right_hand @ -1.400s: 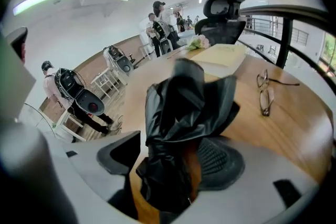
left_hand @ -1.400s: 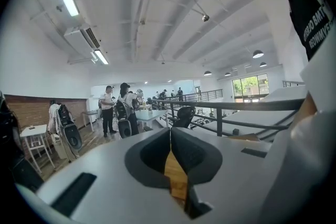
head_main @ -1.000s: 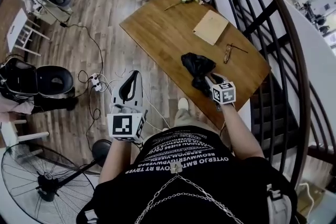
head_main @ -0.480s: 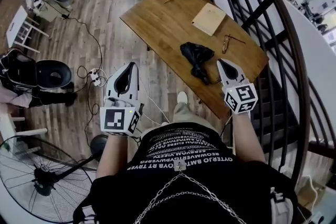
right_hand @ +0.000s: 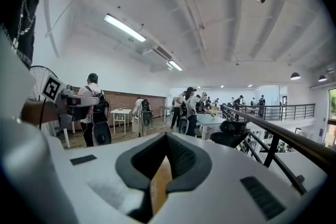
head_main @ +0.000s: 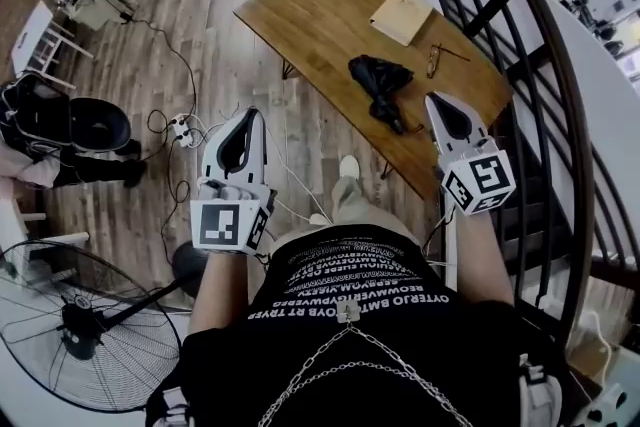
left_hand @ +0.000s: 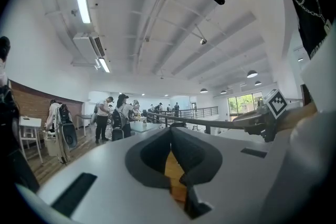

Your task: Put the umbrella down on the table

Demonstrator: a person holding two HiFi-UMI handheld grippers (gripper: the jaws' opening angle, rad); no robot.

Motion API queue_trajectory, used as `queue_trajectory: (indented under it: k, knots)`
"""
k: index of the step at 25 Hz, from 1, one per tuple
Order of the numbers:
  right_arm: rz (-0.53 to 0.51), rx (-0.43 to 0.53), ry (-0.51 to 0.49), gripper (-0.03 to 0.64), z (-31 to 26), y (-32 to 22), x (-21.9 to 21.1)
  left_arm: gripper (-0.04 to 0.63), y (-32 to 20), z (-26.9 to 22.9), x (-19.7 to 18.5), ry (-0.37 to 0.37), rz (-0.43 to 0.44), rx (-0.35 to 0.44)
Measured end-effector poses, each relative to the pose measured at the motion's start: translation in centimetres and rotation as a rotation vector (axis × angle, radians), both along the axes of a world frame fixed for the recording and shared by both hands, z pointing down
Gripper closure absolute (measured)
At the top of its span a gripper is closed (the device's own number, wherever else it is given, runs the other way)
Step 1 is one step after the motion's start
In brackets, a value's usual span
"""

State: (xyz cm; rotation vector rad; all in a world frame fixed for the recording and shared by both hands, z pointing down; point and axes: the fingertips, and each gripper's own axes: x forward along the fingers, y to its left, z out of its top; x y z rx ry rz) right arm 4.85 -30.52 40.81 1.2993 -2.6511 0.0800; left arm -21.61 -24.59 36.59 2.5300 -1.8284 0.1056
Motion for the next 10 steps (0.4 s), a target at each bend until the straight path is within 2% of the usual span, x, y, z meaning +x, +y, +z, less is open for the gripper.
queue_trajectory:
  k: [10]
  knots:
    - [-0.006, -0.006, 0.030, 0.601, 0.0, 1.5, -2.0, 0.566, 1.5, -0.1, -1.2, 0.019, -0.009, 0.024]
